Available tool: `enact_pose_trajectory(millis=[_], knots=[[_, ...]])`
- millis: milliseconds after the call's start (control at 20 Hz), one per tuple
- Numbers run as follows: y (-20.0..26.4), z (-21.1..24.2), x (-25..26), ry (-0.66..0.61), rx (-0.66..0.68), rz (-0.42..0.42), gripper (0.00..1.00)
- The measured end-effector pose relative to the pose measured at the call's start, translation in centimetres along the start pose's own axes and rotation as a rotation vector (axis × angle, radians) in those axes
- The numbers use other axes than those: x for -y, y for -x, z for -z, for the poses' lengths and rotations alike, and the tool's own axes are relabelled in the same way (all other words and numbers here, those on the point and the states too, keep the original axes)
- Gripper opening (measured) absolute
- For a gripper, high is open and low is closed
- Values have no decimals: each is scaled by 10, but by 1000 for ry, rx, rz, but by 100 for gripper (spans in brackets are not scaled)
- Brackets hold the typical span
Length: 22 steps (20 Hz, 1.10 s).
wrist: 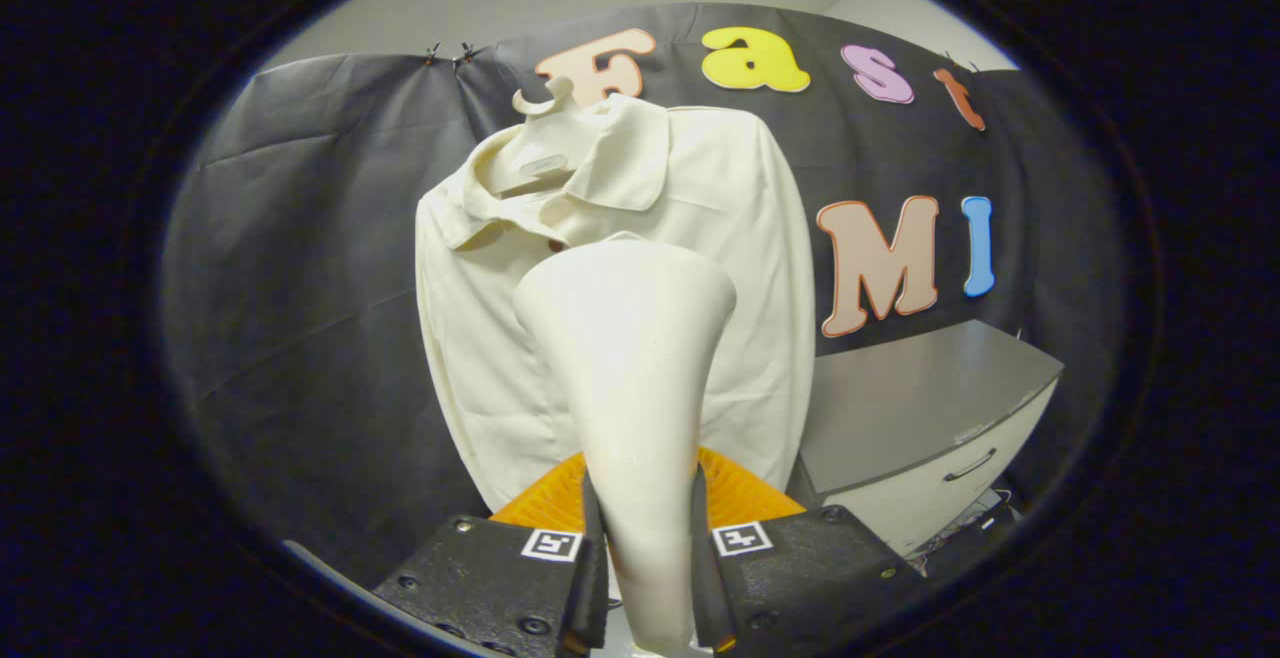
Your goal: Iron the clothes twice with a garment steamer, once on the left side and once on the right side.
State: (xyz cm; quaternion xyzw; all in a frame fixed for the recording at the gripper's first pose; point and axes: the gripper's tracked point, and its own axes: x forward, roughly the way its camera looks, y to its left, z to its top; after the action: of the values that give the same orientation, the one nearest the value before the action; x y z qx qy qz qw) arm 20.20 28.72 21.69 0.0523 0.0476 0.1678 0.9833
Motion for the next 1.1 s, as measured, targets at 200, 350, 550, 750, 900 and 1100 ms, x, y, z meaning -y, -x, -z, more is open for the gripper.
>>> enact_pose_trajectory(millis=[200, 350, 550, 750, 900, 1100], knots=[[-28, 2, -59, 14, -5, 5, 33], [-47, 1, -87, 0, 3, 35, 33], [-69, -7, -116, -12, 34, 54, 33], [-98, -5, -132, 6, 32, 78, 33], [-110, 11, -131, 31, 12, 109, 33], [-119, 40, -132, 68, -28, 113, 33]])
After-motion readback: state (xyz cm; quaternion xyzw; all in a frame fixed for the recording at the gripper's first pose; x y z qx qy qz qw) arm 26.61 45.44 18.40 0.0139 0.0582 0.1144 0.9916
